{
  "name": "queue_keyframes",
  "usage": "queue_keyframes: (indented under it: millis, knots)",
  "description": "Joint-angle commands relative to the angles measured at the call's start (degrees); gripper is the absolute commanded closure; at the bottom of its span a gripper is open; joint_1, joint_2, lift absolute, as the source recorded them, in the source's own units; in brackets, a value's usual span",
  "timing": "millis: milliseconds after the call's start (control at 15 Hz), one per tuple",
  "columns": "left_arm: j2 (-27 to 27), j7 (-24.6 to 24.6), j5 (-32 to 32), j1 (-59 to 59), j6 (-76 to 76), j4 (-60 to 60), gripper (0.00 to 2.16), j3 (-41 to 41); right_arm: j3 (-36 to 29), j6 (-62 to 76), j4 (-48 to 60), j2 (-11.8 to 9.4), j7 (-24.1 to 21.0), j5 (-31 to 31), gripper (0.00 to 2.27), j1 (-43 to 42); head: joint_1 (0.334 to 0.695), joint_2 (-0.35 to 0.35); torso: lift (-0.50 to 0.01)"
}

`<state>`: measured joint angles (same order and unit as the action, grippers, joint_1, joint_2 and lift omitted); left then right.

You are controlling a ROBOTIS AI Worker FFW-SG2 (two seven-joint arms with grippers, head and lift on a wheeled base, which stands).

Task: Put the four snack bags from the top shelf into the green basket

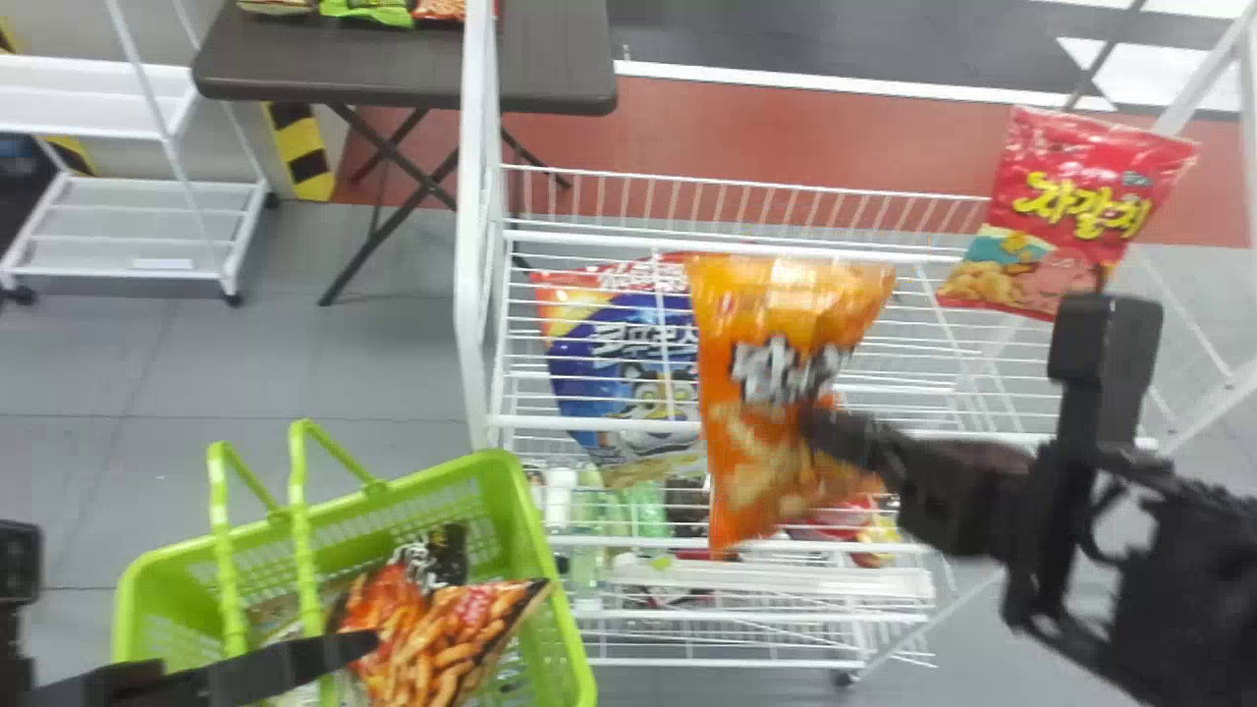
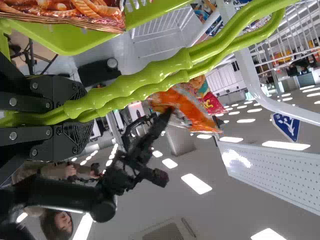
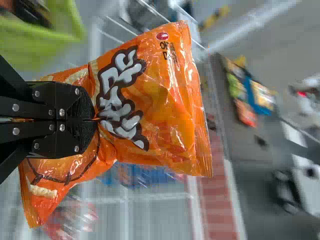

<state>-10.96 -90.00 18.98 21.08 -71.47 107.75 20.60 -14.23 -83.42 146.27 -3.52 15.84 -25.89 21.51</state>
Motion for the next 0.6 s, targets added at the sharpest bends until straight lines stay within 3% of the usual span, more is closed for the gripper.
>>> queue_keyframes:
  millis: [0, 133, 533]
  knots:
    - [0.0, -0.6, 0.0, 0.0, 0.0, 0.0, 2.15, 0.2, 1.3, -6.7, 3.3, 0.0, 0.2, -3.8, 2.26, 2.5, 0.695, 0.005, 0.0]
    - [0.1, -0.6, 0.1, 0.0, 0.0, 0.3, 2.15, 0.1, 3.9, -6.7, 4.1, -0.3, 0.3, -5.4, 2.26, 2.6, 0.695, 0.062, 0.0]
    - [0.4, -0.6, 0.3, 0.2, -0.6, 2.1, 2.15, -1.2, 20.2, -6.7, -5.1, -0.3, -1.8, 0.9, 2.26, -3.3, 0.695, 0.221, 0.0]
